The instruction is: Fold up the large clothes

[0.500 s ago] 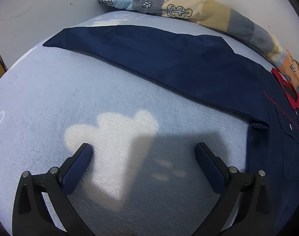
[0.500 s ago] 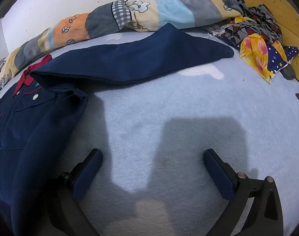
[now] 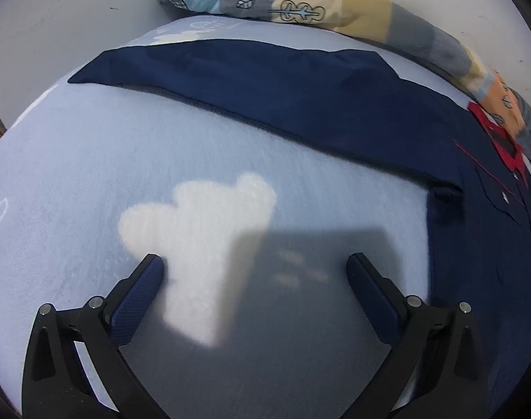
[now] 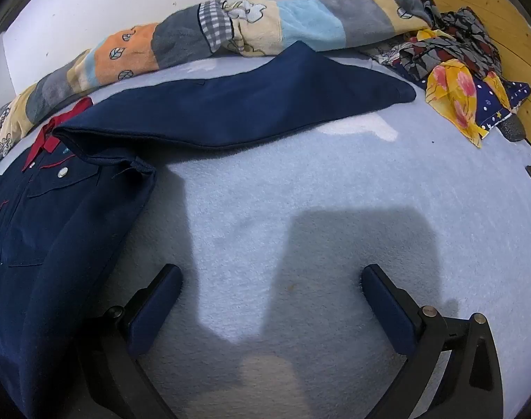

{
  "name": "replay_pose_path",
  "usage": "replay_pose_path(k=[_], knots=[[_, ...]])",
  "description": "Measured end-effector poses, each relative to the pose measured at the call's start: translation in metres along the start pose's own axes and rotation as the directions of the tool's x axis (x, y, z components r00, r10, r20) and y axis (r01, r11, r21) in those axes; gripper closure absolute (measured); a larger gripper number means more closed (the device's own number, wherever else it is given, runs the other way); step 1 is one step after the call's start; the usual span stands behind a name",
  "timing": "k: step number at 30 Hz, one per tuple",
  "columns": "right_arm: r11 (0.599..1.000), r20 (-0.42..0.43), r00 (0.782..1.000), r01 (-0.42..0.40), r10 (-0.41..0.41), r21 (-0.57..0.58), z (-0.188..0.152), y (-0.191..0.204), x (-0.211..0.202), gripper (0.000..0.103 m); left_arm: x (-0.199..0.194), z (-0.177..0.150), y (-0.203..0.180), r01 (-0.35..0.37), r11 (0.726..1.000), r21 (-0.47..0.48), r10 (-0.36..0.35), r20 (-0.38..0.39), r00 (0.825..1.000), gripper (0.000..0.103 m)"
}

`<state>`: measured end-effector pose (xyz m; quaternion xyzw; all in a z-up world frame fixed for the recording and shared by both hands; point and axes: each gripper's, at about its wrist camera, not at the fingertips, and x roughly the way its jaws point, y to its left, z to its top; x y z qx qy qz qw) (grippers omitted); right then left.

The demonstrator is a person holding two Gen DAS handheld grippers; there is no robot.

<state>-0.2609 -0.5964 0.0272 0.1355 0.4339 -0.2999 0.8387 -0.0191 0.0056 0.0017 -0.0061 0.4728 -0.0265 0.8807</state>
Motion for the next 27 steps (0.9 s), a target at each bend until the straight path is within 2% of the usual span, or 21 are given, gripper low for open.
replay_pose_path(k=[2,5,8,11,14,17,19,22,25,27], knots=[[1.0,-0.004,1.0,0.008,-0.008,-0.008,0.002,0.002,0.003,0.001,-0.006,-0.005,0.003,0.024,0.999,0.032,-0.024,-0.013,1.0,0.0],[1.0,-0.009,1.0,-0.022,0.022,0.01,-0.001,-0.004,-0.002,0.0,-0.018,-0.019,0.009,0.062,0.996,0.061,-0.059,-0.036,0.998,0.0],[0.997,-0.085,0.994,-0.068,0.065,-0.032,-0.002,-0.009,-0.006,0.0,-0.035,-0.035,0.015,0.089,0.988,0.128,-0.08,-0.073,0.994,0.0],[0.99,-0.159,0.982,-0.113,0.098,-0.085,-0.011,-0.017,-0.018,0.0,-0.055,-0.046,0.03,0.056,0.984,0.168,-0.04,-0.096,0.995,0.0],[0.992,-0.228,0.969,-0.112,0.096,-0.059,-0.029,-0.038,-0.04,0.001,-0.09,-0.048,0.059,0.019,0.991,0.13,-0.014,-0.041,0.999,0.0],[1.0,-0.259,0.966,-0.024,0.018,-0.02,-0.04,-0.065,-0.071,0.006,-0.135,-0.045,0.084,-0.035,0.994,0.106,0.028,0.066,0.997,0.0],[0.998,-0.202,0.979,0.0,0.011,0.056,-0.051,-0.087,-0.106,0.006,-0.171,-0.04,0.096,-0.052,0.995,0.081,0.041,0.142,0.989,0.0],[0.987,-0.02,1.0,0.011,-0.008,0.16,-0.061,-0.111,-0.173,0.006,-0.227,-0.031,0.1,-0.037,0.998,0.058,0.02,0.264,0.964,0.0],[0.985,0.108,0.994,0.015,-0.034,0.174,-0.07,-0.109,-0.227,0.005,-0.277,-0.028,0.081,-0.001,0.993,0.116,-0.041,0.352,0.935,0.0],[0.993,0.209,0.976,0.047,-0.069,0.109,-0.072,-0.091,-0.262,0.004,-0.302,-0.031,0.05,0.025,0.981,0.192,-0.1,0.393,0.914,0.0]])
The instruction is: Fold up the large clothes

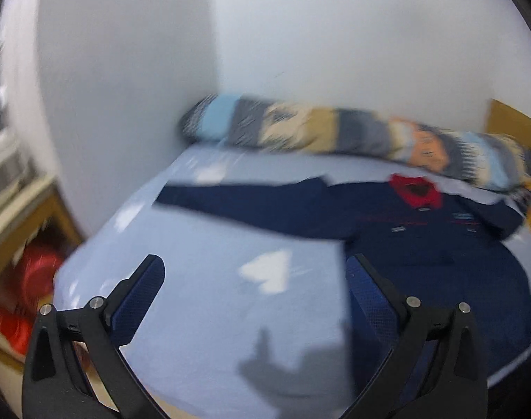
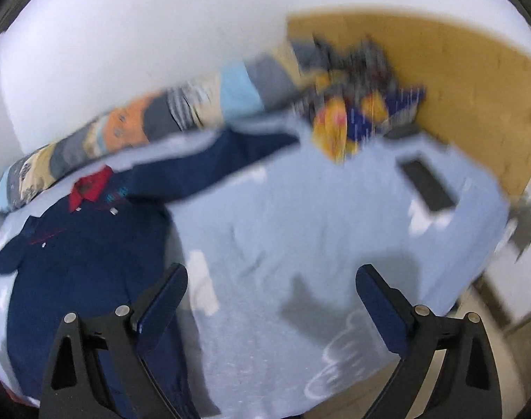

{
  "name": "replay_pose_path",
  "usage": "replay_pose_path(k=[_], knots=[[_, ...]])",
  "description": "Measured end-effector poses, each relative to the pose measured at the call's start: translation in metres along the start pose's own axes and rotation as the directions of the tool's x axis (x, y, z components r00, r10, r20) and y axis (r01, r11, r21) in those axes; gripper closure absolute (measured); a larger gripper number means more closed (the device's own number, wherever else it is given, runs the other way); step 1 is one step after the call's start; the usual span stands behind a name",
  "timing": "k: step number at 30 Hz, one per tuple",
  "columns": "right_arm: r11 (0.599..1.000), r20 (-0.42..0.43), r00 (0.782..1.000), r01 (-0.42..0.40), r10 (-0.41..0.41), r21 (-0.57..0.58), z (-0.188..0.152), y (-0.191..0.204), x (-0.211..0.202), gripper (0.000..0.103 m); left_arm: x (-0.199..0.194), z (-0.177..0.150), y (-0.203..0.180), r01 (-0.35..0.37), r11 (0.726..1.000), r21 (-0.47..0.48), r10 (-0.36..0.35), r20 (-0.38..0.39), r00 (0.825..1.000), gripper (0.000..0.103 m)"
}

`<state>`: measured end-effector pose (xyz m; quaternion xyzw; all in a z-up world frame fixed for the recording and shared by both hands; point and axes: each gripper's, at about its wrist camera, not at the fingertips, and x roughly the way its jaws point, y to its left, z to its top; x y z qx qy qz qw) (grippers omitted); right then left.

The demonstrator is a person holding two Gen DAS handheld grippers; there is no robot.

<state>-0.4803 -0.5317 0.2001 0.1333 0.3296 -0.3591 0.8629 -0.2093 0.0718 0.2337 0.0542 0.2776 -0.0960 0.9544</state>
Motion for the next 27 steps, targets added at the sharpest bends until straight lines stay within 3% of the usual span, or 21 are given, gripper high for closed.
replay_pose_path(k=[4,7,9,12,14,17,20,22,27], knots=[[0.992,0.108,0.994,-0.009,0.023,-0.127,0.0,0.04,-0.041,0.003,-0.029,0.007,-0.072,0.115,0.989,0.097,-0.12,0.048,0.992,0.0],[0.984,0.183,0.979,-0.059,0.09,-0.168,-0.007,0.074,-0.067,0.002,-0.039,-0.003,-0.125,0.234,0.966,0.108,-0.238,0.027,0.971,0.0],[0.983,0.232,0.969,-0.046,0.087,-0.176,-0.012,0.091,-0.079,0.002,-0.038,-0.017,-0.159,0.283,0.952,0.112,-0.286,0.009,0.958,0.0],[0.977,0.299,0.946,-0.067,0.127,-0.203,-0.029,0.119,-0.089,0.001,-0.02,-0.045,-0.207,0.295,0.947,0.13,-0.29,-0.058,0.955,0.0],[0.967,0.252,0.951,-0.122,0.178,-0.224,-0.037,0.137,-0.082,0.001,-0.011,-0.068,-0.224,0.304,0.946,0.112,-0.295,-0.085,0.952,0.0],[0.955,0.148,0.964,-0.183,0.222,-0.234,-0.052,0.162,-0.06,0.003,-0.002,-0.107,-0.237,0.269,0.958,0.101,-0.258,-0.11,0.96,0.0],[0.945,0.093,0.979,-0.146,0.18,-0.293,-0.078,0.182,-0.039,0.003,0.023,-0.128,-0.245,0.23,0.967,0.11,-0.207,-0.183,0.961,0.0],[0.924,0.076,0.987,-0.105,0.142,-0.367,-0.092,0.196,-0.03,0.004,0.039,-0.13,-0.255,0.24,0.967,0.082,-0.213,-0.247,0.945,0.0],[0.862,0.084,0.988,-0.071,0.131,-0.502,-0.115,0.226,-0.026,0.004,0.057,-0.143,-0.259,0.229,0.969,0.091,-0.193,-0.298,0.935,0.0]])
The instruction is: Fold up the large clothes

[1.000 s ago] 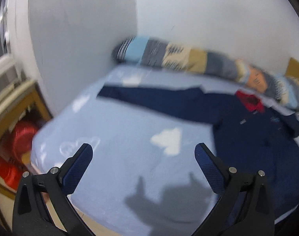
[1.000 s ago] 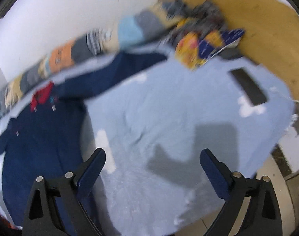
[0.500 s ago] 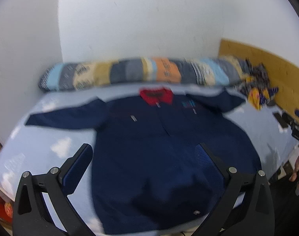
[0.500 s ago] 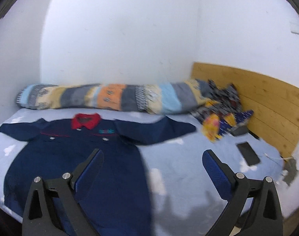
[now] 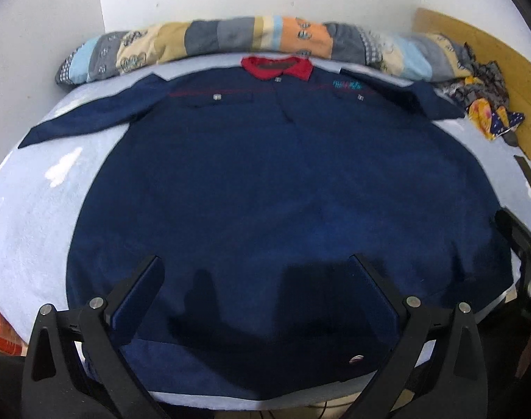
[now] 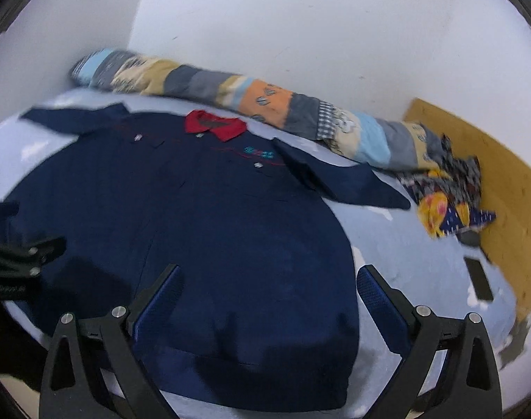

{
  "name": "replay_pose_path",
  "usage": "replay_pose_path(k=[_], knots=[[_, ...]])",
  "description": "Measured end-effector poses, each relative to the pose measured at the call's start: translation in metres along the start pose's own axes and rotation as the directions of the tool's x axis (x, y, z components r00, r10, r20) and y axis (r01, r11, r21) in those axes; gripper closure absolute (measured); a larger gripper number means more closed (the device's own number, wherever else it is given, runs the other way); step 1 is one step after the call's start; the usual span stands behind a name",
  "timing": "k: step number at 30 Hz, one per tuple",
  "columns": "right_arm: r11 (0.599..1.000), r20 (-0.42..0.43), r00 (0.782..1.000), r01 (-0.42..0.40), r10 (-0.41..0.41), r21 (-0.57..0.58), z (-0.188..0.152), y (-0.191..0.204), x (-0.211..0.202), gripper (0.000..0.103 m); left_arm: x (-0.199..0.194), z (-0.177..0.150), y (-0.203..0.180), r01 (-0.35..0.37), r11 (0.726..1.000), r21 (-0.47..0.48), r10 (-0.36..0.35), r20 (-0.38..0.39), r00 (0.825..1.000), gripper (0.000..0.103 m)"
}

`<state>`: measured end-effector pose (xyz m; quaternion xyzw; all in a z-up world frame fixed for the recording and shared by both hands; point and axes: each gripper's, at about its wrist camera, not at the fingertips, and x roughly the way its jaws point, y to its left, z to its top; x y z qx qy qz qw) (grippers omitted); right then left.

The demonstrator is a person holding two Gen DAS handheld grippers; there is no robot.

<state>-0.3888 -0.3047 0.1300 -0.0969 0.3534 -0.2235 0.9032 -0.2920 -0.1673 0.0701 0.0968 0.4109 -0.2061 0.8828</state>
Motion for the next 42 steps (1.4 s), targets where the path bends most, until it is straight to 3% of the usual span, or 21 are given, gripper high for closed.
replay_pose_path(k=[12,42], knots=[[0.988,0.009,0.998,-0.063,0.065,-0.144,-0.001,0.046,-0.005,0.004,0.002,-0.002,-0.003,0.019,1.0,-0.002,-0.019,-0.014,1.0,0.0],[0.991,-0.007,0.995,-0.096,0.096,-0.096,-0.003,0.032,-0.007,0.003,-0.007,0.001,0.0,0.02,1.0,0.019,-0.02,0.006,1.0,0.0]])
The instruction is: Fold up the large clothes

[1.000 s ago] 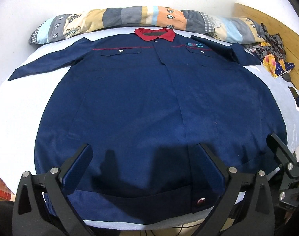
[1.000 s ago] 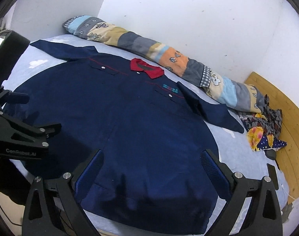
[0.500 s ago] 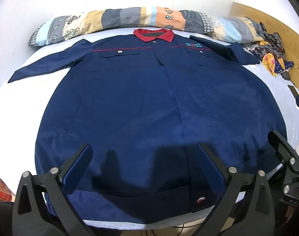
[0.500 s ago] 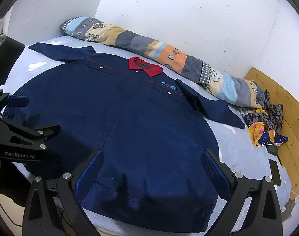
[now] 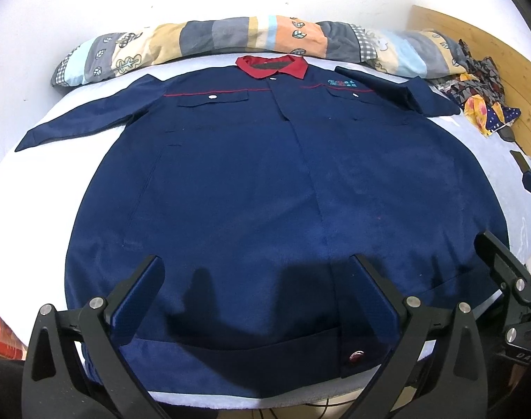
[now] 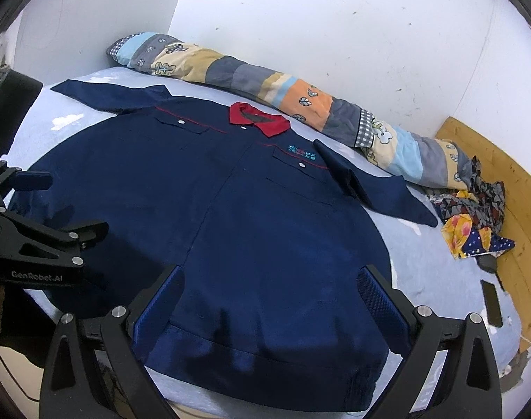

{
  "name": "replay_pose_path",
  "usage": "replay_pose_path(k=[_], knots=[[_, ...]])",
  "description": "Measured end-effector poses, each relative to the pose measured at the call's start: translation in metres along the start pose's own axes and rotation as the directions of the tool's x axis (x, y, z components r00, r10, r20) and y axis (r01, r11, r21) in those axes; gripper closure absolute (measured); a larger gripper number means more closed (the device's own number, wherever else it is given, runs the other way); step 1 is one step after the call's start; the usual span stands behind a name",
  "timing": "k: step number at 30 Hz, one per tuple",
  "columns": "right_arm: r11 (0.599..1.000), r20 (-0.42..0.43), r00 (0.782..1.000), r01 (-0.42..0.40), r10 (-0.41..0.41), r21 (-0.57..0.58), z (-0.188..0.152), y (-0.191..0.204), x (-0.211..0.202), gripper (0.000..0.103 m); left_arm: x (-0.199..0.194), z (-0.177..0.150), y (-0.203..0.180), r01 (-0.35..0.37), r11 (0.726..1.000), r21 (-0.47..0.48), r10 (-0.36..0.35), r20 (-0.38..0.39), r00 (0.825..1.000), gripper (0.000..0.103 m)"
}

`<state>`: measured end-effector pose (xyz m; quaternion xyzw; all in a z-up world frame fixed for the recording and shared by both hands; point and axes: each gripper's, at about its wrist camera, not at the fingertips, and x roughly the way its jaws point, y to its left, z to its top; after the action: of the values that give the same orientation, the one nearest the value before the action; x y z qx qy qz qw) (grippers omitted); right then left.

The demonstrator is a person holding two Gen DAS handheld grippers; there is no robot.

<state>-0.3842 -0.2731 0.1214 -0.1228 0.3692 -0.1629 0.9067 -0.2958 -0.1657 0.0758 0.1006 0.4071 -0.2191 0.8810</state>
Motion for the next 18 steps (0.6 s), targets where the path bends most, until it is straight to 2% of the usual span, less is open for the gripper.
replay_pose_path(k=[18], knots=[[0.997,-0.02,0.999,-0.026,0.027,0.07,0.0021,-0.0086,0.0021,0.003,-0.0021,-0.0006,-0.0017,-0.002,1.0,0.008,0.002,0.013,1.0,0.0]])
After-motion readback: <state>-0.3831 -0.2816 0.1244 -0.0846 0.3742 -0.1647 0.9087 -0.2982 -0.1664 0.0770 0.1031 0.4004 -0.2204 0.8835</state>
